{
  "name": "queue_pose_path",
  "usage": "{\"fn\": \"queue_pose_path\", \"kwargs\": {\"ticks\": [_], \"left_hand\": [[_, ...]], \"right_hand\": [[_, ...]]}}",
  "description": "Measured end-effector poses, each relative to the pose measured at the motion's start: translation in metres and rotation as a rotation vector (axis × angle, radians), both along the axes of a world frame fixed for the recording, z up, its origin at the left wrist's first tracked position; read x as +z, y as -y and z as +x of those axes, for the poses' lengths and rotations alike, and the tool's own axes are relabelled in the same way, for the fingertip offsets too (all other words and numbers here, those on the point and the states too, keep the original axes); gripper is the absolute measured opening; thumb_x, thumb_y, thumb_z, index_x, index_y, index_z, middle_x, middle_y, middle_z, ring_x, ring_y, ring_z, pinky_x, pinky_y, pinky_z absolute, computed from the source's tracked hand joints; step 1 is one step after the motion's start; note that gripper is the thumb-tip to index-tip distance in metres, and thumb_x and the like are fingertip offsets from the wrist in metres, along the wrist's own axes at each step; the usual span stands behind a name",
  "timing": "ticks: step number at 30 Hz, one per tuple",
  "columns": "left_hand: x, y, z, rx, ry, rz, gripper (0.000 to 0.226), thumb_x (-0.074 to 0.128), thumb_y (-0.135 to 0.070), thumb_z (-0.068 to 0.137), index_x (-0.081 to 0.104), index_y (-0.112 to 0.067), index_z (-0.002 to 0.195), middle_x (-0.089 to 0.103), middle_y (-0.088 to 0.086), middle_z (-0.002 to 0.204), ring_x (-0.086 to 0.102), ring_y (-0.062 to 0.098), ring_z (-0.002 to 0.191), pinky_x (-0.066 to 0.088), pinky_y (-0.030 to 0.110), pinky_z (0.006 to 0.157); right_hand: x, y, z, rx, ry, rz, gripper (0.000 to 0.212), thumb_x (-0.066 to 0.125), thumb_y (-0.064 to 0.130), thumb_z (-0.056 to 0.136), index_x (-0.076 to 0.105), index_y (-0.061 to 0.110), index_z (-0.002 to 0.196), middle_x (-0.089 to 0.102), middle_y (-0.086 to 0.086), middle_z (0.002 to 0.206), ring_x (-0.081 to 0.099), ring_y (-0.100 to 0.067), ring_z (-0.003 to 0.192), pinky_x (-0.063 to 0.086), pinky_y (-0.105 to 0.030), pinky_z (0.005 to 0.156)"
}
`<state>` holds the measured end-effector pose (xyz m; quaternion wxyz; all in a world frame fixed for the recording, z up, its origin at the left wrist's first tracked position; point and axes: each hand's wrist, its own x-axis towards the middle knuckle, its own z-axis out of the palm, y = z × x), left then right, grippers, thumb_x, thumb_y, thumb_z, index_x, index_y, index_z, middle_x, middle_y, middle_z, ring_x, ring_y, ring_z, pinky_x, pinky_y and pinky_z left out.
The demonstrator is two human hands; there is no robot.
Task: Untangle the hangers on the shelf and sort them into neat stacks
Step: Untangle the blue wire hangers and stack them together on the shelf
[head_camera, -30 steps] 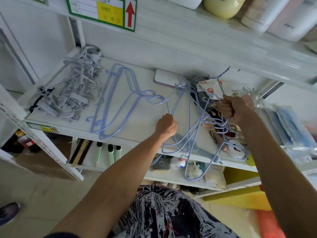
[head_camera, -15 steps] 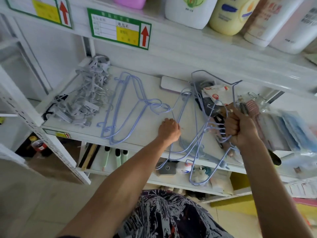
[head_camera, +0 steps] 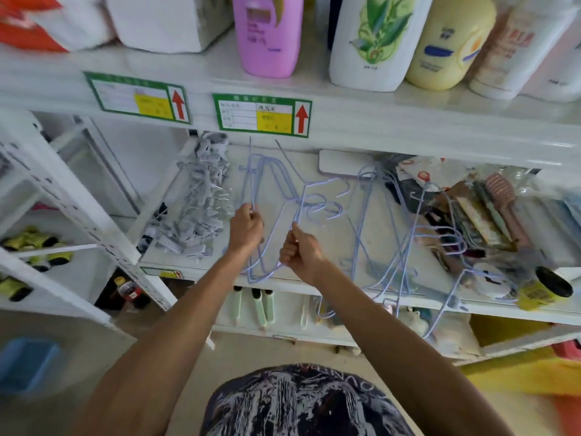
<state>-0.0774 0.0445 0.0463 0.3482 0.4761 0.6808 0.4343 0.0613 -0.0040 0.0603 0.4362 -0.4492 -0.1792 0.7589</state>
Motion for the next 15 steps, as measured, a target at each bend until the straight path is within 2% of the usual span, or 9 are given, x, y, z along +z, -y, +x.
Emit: {"fn": "queue_pose_path", "kwargs": {"ticks": [2,4,8,10,12,13,15], "left_hand": [[-0.011,0.001,-0.020,0.018,-0.168,-0.041,0.031,0.042,-0.021,0.101,0.055,-0.001,0.081,0.063,0.018,0.076,0.062,0.033,0.064,0.052,0.040,0.057],[-0.021,-0.001,-0.030,0.002,-0.291,-0.100,0.030,0.041,-0.013,0.099,0.058,-0.002,0.076,0.065,0.022,0.081,0.064,0.035,0.077,0.046,0.038,0.065],[-0.020,-0.001,-0.031,-0.056,-0.332,-0.161,0.027,0.039,-0.004,0.095,0.061,0.004,0.081,0.066,0.025,0.081,0.068,0.037,0.080,0.050,0.037,0.064],[-0.017,-0.003,-0.028,-0.082,-0.392,-0.174,0.027,0.038,-0.002,0.095,0.063,0.009,0.092,0.067,0.027,0.088,0.069,0.037,0.083,0.050,0.035,0.066],[-0.016,-0.005,-0.027,-0.100,-0.491,-0.193,0.026,0.041,-0.001,0.096,0.063,0.011,0.100,0.068,0.027,0.097,0.067,0.038,0.091,0.047,0.036,0.069],[-0.015,-0.006,-0.027,-0.112,-0.533,-0.198,0.023,0.044,0.000,0.095,0.063,0.011,0.101,0.068,0.027,0.100,0.066,0.039,0.093,0.047,0.037,0.070],[-0.015,-0.008,-0.027,-0.149,-0.636,-0.201,0.020,0.050,-0.003,0.094,0.062,0.008,0.104,0.065,0.026,0.107,0.065,0.039,0.094,0.049,0.039,0.074]], "right_hand": [[0.000,-0.003,-0.018,0.047,0.168,0.019,0.046,0.041,0.030,0.105,0.045,0.011,0.064,0.040,-0.002,0.042,0.043,-0.016,0.037,0.039,-0.024,0.046],[-0.001,-0.006,-0.024,0.162,0.402,0.063,0.038,0.045,0.024,0.103,0.056,0.007,0.070,0.054,-0.005,0.048,0.056,-0.018,0.046,0.045,-0.025,0.053],[0.003,-0.011,0.010,0.252,0.688,0.127,0.012,0.054,0.007,0.094,0.063,0.000,0.091,0.061,-0.011,0.064,0.062,-0.014,0.050,0.048,-0.022,0.049],[0.003,-0.016,0.049,0.160,0.868,0.166,0.013,0.055,0.006,0.092,0.067,0.001,0.094,0.066,-0.011,0.069,0.065,-0.015,0.056,0.048,-0.025,0.053],[0.003,-0.017,0.095,0.026,1.193,0.191,0.014,0.057,0.012,0.087,0.071,0.011,0.092,0.072,-0.009,0.079,0.069,-0.023,0.074,0.054,-0.032,0.067],[0.002,-0.016,0.118,-0.038,1.342,0.171,0.016,0.057,0.014,0.085,0.069,0.013,0.095,0.072,-0.008,0.087,0.067,-0.027,0.086,0.053,-0.035,0.075],[-0.006,-0.010,0.158,-0.123,1.482,0.100,0.025,0.057,0.014,0.084,0.061,0.009,0.108,0.062,-0.015,0.109,0.057,-0.034,0.103,0.046,-0.037,0.085]]}}
